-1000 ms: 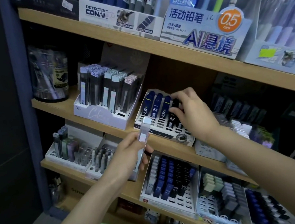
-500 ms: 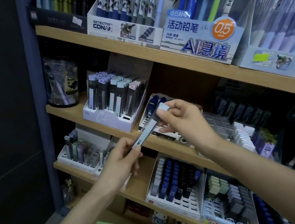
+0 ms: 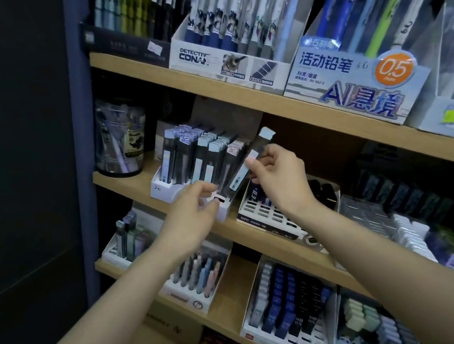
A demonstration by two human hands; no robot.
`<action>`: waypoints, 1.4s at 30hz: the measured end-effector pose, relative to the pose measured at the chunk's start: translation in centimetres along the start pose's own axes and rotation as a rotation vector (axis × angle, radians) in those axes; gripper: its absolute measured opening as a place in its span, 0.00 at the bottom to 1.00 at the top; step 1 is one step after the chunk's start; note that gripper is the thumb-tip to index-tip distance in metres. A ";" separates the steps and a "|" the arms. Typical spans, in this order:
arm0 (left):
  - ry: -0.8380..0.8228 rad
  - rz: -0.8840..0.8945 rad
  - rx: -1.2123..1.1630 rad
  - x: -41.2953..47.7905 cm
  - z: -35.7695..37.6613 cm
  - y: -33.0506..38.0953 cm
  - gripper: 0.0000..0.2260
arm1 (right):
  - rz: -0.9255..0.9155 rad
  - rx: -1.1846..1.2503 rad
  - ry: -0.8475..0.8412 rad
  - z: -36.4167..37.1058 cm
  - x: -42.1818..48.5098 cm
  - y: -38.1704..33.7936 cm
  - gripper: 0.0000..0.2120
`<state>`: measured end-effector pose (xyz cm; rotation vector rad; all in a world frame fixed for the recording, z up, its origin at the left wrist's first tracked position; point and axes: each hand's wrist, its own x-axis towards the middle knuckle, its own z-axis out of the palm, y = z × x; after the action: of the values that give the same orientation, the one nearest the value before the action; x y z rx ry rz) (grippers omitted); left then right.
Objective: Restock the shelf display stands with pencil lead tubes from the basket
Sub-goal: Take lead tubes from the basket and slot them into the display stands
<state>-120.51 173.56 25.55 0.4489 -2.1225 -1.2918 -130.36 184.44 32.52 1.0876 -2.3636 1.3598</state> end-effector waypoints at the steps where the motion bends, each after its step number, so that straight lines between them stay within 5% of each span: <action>1: 0.006 0.037 0.097 0.5 -0.2 -0.2 0.13 | -0.004 -0.018 0.004 0.6 0.4 0.1 0.07; 7: 0.021 0.176 0.598 2.2 -2.3 -2.2 0.18 | -0.071 -0.043 -0.008 2.6 1.7 -0.3 0.06; 14: 0.052 0.173 0.529 1.7 -3.4 -4.1 0.17 | -0.230 -0.063 0.019 3.6 2.3 -2.0 0.07; 29: 0.003 0.248 0.504 2.0 -4.2 -5.2 0.17 | -0.302 -0.400 -0.240 6.1 4.8 -4.0 0.12; 33: 0.008 0.248 0.500 2.1 -4.1 -5.4 0.16 | -0.319 -0.451 -0.259 6.0 4.9 -5.0 0.22; 38: 0.001 0.262 0.514 2.1 -4.1 -5.4 0.17 | -0.345 -0.434 -0.303 6.1 4.7 -5.5 0.14; 42: -0.003 0.269 0.516 2.1 -4.1 -5.6 0.18 | -0.386 -0.513 -0.250 5.7 5.2 -6.2 0.17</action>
<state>-119.52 167.02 22.70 0.3496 -2.4137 -0.5888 -128.82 175.32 36.05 1.4965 -2.2984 0.4745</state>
